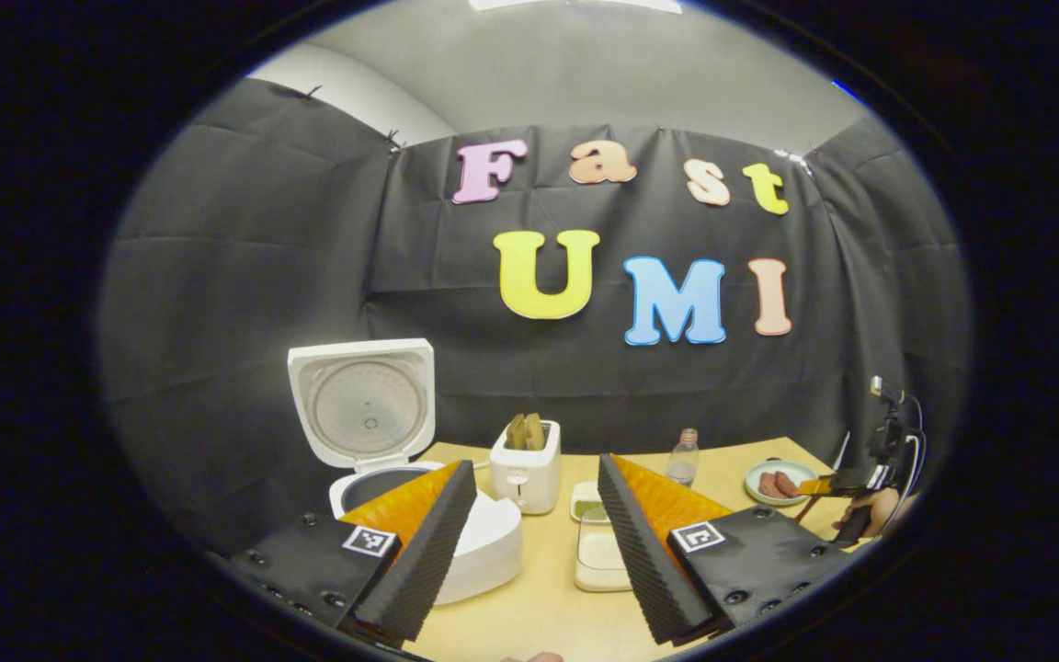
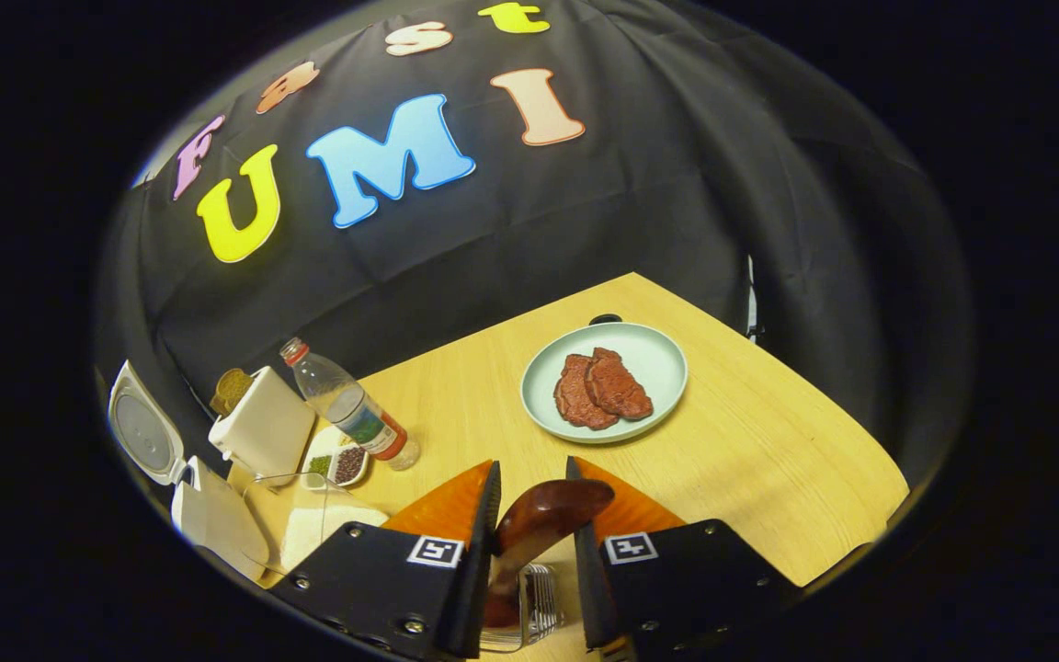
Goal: Close the left gripper, press the button to open the rice cooker; take a wooden spoon from the chopstick holder with the right hand, scoop a spoonful of rice and pour it into the rice cooker, then put the wooden spoon back into the chopstick holder.
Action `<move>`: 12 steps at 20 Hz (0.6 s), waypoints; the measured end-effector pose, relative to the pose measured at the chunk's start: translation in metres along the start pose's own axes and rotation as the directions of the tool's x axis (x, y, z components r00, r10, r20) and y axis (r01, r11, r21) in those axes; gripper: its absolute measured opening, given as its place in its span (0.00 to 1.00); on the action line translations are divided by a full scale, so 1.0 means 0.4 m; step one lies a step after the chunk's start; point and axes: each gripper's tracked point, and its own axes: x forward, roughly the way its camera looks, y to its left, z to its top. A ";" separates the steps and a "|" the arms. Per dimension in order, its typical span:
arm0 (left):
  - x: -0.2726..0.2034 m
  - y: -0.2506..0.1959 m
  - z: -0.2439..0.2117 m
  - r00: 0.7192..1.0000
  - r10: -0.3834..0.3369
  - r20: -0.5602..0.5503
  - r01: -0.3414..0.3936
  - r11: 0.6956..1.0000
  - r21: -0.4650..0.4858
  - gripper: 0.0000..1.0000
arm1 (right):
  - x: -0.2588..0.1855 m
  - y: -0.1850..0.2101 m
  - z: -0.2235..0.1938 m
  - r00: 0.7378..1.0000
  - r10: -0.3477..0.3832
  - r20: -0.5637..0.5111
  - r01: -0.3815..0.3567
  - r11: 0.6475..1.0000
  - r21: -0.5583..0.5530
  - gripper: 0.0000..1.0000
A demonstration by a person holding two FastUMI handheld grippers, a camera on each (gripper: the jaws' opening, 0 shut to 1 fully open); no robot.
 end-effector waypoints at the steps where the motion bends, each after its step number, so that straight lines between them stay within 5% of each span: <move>1: -0.002 0.005 0.000 1.000 0.003 0.007 -0.003 1.000 0.000 0.90 | -0.022 0.025 -0.006 0.999 0.031 -0.005 -0.031 1.000 -0.001 0.34; 3: -0.003 0.006 -0.002 1.000 -0.006 0.015 0.006 1.000 -0.007 0.94 | -0.045 0.079 -0.016 0.998 0.062 -0.026 -0.062 0.998 -0.033 0.19; 6: -0.002 0.002 -0.022 1.000 -0.024 0.009 0.024 1.000 -0.001 0.91 | -0.074 0.119 0.000 0.999 0.044 0.001 -0.043 0.994 -0.102 0.11; 12: -0.010 -0.001 -0.037 0.997 -0.058 0.042 0.058 0.998 0.019 0.90 | -0.208 0.256 0.186 0.983 0.125 0.134 -0.106 0.984 -0.143 0.11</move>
